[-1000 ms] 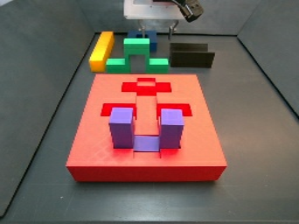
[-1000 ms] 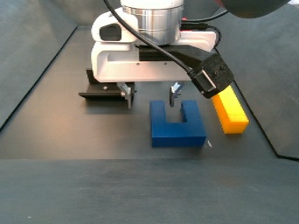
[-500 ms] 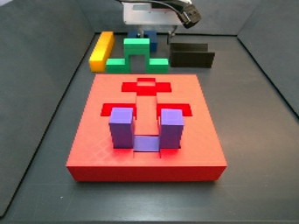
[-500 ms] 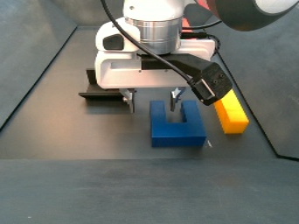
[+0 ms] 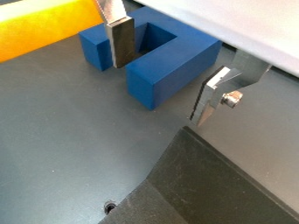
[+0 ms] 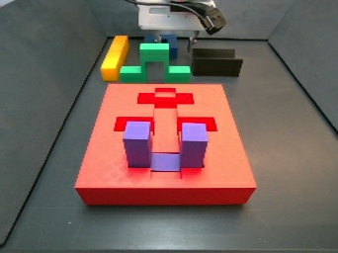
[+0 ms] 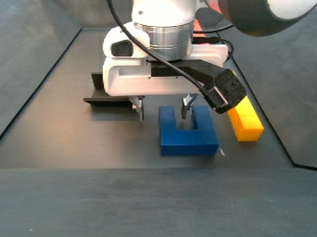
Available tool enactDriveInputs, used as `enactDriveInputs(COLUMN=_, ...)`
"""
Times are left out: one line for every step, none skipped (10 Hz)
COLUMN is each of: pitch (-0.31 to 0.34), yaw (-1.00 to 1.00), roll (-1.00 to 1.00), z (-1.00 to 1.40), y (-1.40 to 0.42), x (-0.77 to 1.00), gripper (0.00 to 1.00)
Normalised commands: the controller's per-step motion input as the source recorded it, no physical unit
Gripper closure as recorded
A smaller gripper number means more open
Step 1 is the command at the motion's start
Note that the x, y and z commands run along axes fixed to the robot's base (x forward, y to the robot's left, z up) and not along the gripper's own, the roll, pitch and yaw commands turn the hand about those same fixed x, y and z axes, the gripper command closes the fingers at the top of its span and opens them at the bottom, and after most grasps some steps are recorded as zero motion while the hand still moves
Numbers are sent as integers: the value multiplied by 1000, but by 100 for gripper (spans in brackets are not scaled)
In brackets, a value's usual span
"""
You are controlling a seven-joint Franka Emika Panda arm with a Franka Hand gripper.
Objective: Pick up the blue object. Move up. Place the blue object on the fixture. Regrasp the blue object. Move to above the board. Insert the blue object.
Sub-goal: Pick up the blue object.
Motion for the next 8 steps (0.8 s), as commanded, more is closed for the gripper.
enactDriveInputs(pitch=0, yaw=0, roll=0, z=-20, y=0, x=0, gripper=0)
enactDriveInputs(pitch=0, yaw=-69, roll=10, z=-3, y=-40, x=66, gripper=0)
enactDriveInputs(pitch=0, yaw=0, roll=0, z=0, y=0, x=0, gripper=0)
enactDriveInputs(pitch=0, yaw=0, roll=0, z=0, y=0, x=0, gripper=100)
enactDriveInputs(pitch=0, yaw=0, roll=0, z=0, y=0, x=0, gripper=100)
enactDriveInputs(pitch=0, yaw=0, roll=0, z=0, y=0, x=0, gripper=100)
enactDriveInputs(pitch=0, yaw=0, roll=0, z=0, y=0, x=0, gripper=100)
enactDriveInputs(pitch=0, yaw=0, roll=0, z=0, y=0, x=0, gripper=100)
